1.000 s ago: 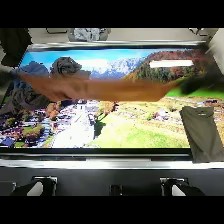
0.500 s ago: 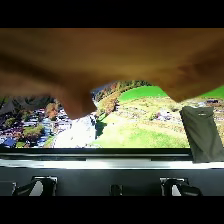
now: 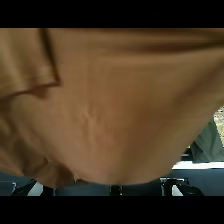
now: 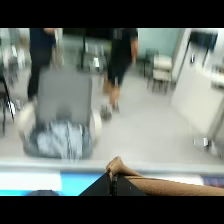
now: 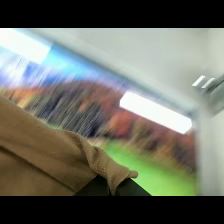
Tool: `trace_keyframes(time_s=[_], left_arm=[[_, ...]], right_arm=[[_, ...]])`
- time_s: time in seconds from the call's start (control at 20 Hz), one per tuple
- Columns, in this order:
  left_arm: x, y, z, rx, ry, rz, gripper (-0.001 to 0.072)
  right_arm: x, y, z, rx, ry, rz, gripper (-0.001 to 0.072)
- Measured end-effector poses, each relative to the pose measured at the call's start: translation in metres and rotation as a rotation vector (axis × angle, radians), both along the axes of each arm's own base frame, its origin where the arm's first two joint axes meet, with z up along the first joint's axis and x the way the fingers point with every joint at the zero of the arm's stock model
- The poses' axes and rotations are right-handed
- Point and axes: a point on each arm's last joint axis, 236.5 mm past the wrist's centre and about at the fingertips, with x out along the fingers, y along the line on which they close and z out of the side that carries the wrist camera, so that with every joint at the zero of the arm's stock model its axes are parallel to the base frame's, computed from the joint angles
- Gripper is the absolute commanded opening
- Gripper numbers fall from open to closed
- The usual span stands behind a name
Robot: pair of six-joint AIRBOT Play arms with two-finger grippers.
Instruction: Fold the shirts.
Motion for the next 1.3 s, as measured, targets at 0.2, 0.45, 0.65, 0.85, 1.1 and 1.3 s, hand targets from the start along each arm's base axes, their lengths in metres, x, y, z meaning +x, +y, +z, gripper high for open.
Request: trace_keyframes(time_s=[0.2, 0.45, 0.65, 0.85, 1.1, 1.3], left_arm=[[0.096, 0.015, -0.154, -0.059, 0.45, -0.111, 0.0025], [0.169, 0.013, -0.352, -0.151, 0.844, -0.175, 0.0025], [0.215, 0.012, -0.433, -0.204, 0.897, -0.154, 0.0026], [0.255, 0.009, -0.464, -0.251, 0.833, -0.107, 0.0025], [0.273, 0.009, -0.474, -0.257, 0.795, -0.088, 0.0025], [0.254, 0.021, -0.459, -0.218, 0.845, -0.122, 0.0025]], right_arm=[[0.073, -0.013, -0.157, 0.084, 0.506, 0.011, 0.0045], [0.148, -0.012, -0.31, 0.23, 0.784, 0.002, 0.0046], [0.212, -0.001, -0.363, 0.371, 0.687, -0.023, 0.0046], [0.262, -0.002, -0.37, 0.455, 0.516, -0.059, 0.0046], [0.271, 0.001, -0.373, 0.49, 0.491, -0.062, 0.0045], [0.234, 0.013, -0.368, 0.457, 0.625, 0.002, 0.0045]])
